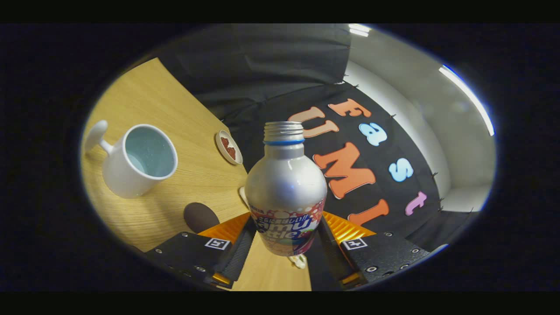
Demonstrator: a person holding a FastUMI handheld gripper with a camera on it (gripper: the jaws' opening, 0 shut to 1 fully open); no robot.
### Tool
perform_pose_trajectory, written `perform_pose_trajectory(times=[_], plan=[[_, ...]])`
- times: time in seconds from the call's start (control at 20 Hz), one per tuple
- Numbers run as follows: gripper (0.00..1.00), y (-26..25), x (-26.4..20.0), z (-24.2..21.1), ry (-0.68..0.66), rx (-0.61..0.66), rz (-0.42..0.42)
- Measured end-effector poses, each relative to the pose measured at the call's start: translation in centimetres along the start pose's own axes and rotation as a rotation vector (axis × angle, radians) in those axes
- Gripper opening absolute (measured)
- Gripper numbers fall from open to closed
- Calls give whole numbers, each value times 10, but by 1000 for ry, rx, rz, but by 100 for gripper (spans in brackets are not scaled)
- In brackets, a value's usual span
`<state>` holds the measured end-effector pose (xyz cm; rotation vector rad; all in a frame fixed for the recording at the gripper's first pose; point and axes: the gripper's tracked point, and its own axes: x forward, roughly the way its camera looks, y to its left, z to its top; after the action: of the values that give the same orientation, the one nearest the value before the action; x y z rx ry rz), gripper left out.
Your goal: Take the bottle from table, then pour the juice into the cup, finally place the bottle on the coaster
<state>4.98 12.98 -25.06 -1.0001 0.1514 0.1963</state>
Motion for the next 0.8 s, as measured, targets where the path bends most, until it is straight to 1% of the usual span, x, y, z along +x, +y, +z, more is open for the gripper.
perform_pose_trajectory(times=[0.2,0.4,0.65,0.8], plan=[[78,-5,10,0,14,206,20],[78,4,24,0,39,464,84],[78,13,41,-3,80,749,161],[78,26,50,-9,123,876,209]])
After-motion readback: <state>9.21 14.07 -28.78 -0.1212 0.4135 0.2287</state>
